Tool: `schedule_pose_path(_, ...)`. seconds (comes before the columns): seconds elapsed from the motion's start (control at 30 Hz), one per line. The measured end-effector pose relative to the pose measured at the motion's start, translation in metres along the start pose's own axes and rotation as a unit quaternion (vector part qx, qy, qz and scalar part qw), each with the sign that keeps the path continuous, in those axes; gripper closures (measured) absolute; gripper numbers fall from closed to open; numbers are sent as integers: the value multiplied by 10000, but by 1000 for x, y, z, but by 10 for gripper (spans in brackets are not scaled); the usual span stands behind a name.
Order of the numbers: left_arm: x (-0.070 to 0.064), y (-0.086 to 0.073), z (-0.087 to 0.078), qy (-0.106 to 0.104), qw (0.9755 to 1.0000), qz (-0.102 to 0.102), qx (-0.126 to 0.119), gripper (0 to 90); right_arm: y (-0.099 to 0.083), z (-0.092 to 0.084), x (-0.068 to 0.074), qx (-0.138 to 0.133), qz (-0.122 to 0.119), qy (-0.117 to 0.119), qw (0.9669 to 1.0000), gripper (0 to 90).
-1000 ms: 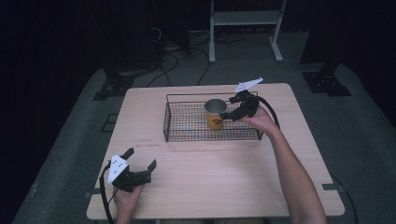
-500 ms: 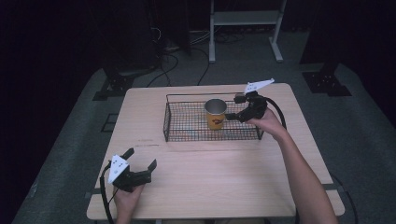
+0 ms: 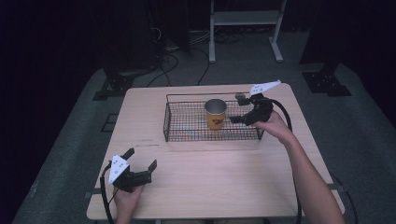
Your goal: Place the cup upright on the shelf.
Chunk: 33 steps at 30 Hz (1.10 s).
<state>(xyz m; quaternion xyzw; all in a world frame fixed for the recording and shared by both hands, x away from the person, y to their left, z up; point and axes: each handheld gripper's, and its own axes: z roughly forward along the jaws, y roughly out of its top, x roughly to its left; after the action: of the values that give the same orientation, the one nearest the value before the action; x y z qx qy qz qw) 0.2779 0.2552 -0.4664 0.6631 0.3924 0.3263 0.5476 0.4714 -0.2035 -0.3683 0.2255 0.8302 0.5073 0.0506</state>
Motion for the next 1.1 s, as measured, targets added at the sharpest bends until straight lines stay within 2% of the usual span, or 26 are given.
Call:
schedule_pose_path(0.23,0,0,0,5,10000,-3,4,0,-6,-4,5,-8,-46,-16,10000,0)
schedule_pose_path(0.4,0,0,0,5,10000,-7,1,0,-12,-7,5,57,42,46,10000,0)
schedule_pose_path(0.57,0,0,0,3,10000,-6,6,0,-19,-10,6,-3,89,30,10000,0)
schedule_pose_path(0.67,0,0,0,4,10000,9,11,0,-22,-14,8,-153,161,149,9996,0)
schedule_pose_path(0.77,0,0,0,7,10000,5,12,0,-25,-17,12,-285,161,159,9993,0)
schedule_pose_path(1.03,0,0,0,10,10000,7,6,0,-37,-21,14,-221,197,143,9995,0)
schedule_pose_path(1.1,0,0,0,12,10000,10,9,0,-44,-22,14,-203,250,128,9994,0)
